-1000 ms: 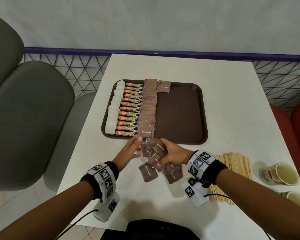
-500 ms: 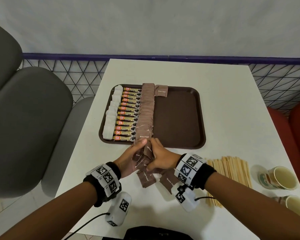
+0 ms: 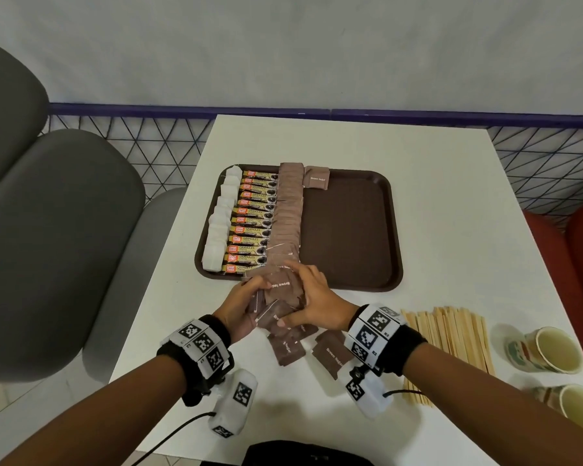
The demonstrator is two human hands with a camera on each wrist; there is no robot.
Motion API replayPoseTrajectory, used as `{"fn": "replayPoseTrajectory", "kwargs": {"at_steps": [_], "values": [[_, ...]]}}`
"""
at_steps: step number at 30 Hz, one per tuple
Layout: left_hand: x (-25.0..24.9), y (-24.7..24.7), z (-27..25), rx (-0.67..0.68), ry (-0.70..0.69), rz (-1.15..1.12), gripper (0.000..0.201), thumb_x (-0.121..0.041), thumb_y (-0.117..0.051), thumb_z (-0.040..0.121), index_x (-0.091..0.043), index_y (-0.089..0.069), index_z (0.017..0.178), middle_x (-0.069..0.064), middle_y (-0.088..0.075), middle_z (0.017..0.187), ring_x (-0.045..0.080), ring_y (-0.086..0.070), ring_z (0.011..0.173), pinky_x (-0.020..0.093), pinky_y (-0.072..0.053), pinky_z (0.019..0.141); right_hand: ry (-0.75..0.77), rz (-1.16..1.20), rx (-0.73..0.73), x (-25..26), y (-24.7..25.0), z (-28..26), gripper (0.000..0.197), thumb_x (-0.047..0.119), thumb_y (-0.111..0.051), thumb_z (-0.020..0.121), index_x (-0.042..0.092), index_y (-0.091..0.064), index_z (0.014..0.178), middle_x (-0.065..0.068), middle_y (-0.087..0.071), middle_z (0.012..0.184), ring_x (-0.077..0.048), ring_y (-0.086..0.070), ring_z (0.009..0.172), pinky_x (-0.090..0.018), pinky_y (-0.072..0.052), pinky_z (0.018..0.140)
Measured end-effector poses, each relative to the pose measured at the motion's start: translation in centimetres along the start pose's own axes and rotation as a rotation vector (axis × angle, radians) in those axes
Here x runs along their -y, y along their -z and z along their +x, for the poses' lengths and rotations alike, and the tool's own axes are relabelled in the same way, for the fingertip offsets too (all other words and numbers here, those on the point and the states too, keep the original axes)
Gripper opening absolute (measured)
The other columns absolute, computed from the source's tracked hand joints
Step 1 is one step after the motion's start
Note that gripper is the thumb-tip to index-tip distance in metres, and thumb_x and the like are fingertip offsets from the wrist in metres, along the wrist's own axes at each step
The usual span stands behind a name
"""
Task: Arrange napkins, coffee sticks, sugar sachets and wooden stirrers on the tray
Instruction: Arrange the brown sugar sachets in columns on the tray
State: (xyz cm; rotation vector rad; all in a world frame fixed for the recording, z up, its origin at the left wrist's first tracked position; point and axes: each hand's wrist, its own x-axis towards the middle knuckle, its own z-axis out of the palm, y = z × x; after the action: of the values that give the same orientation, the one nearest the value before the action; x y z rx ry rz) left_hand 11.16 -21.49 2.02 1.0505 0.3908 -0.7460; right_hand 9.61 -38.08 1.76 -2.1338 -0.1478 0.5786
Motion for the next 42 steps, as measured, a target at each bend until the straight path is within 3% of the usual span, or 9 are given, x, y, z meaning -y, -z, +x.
{"fn": "replayPoseTrajectory", "kwargs": {"at_steps": [3,7,12,18,22,26,31,38,42], "values": [[0.1,0.4,-0.2,-0.009,-0.028,-0.067,0.032,-0.002,-0.040,0.088,-0.003,-0.060,0.113,0.018,-0.068,0.100,0.026,-0.069,0.082,0.032,-0.058,0.064,-0.025,0.262,0.024,-0.7,0.1,-0.5,0.091,0.023,-0.081,0.068,0.022,-0.024,0.139,-0.005,-0.035,0.135,-0.017,-0.036,0.127,-0.037,-0.034,0.110],[0.5,0.4,-0.3,-0.012,-0.013,-0.086,0.035,-0.002,-0.040,0.089,0.001,-0.057,0.120,0.024,-0.065,0.110,0.031,-0.068,0.088,0.038,-0.059,0.069,-0.026,0.459,-0.006,-0.6,0.2,-1.1,0.050,0.015,-0.065,0.084,0.016,-0.041,0.128,0.003,-0.054,0.115,0.001,-0.056,0.098,-0.008,-0.048,0.078],[0.6,0.0,-0.5,0.028,-0.021,-0.068,0.029,-0.004,-0.041,0.090,-0.003,-0.062,0.111,0.020,-0.067,0.102,0.027,-0.070,0.081,0.036,-0.059,0.062,0.025,0.411,-0.212,-0.7,0.1,-0.3,0.032,0.014,-0.066,0.083,0.014,-0.056,0.114,-0.006,-0.057,0.097,-0.010,-0.053,0.090,-0.024,-0.044,0.086],[0.1,-0.4,-0.7,0.106,-0.054,-0.028,0.046,-0.015,-0.060,0.086,-0.004,-0.052,0.130,0.025,-0.054,0.131,0.040,-0.052,0.118,0.054,-0.042,0.096,0.037,0.404,-0.230,0.0,-0.1,0.8,0.017,0.012,-0.067,0.082,0.024,-0.057,0.089,0.009,-0.050,0.073,-0.005,-0.048,0.072,-0.017,-0.040,0.072],[0.0,-0.1,-0.6,0.145,-0.046,0.001,0.053,-0.006,-0.063,0.079,-0.005,-0.051,0.130,0.026,-0.055,0.130,0.043,-0.053,0.116,0.052,-0.050,0.092,0.031,0.438,-0.286,0.0,-0.2,1.0,0.014,0.013,-0.066,0.083,0.023,-0.056,0.085,0.005,-0.054,0.078,-0.007,-0.050,0.073,-0.017,-0.043,0.072],[0.2,-0.4,-0.6,0.129,-0.043,0.009,0.056,0.003,-0.066,0.075,-0.002,-0.051,0.129,0.026,-0.058,0.125,0.036,-0.065,0.100,0.044,-0.057,0.078,-0.048,0.575,-0.337,0.4,-0.5,1.3,0.009,0.015,-0.065,0.083,0.021,-0.058,0.084,-0.020,-0.060,0.103,-0.034,-0.058,0.097,-0.042,-0.048,0.092],[0.4,0.2,-0.6,0.091,-0.010,0.051,0.057,0.003,-0.071,0.071,0.000,-0.055,0.125,0.027,-0.060,0.122,0.041,-0.062,0.104,0.049,-0.054,0.085,-0.077,0.856,-0.373,0.7,0.9,1.0,0.007,0.006,-0.053,0.091,0.013,-0.055,0.090,-0.002,-0.063,0.089,-0.014,-0.061,0.081,-0.021,-0.051,0.069],[-0.1,1.0,-0.8,-0.024,-0.017,0.005,0.055,0.007,-0.067,0.069,0.003,-0.056,0.123,0.026,-0.063,0.117,0.033,-0.069,0.089,0.038,-0.059,0.068,-0.127,1.123,-0.428,0.3,4.6,1.7,0.008,0.007,-0.042,0.096,0.011,-0.047,0.093,-0.017,-0.065,0.092,-0.030,-0.066,0.086,-0.042,-0.054,0.082],[-0.6,1.8,-0.6,-0.047,-0.058,-0.026,0.057,0.009,-0.064,0.071,0.001,-0.053,0.127,0.027,-0.061,0.119,0.033,-0.069,0.091,0.037,-0.059,0.067,-0.184,1.186,-0.444,0.2,6.9,2.9,0.007,0.006,-0.040,0.096,0.012,-0.043,0.094,-0.016,-0.064,0.089,-0.027,-0.065,0.075,-0.035,-0.054,0.070]]}}
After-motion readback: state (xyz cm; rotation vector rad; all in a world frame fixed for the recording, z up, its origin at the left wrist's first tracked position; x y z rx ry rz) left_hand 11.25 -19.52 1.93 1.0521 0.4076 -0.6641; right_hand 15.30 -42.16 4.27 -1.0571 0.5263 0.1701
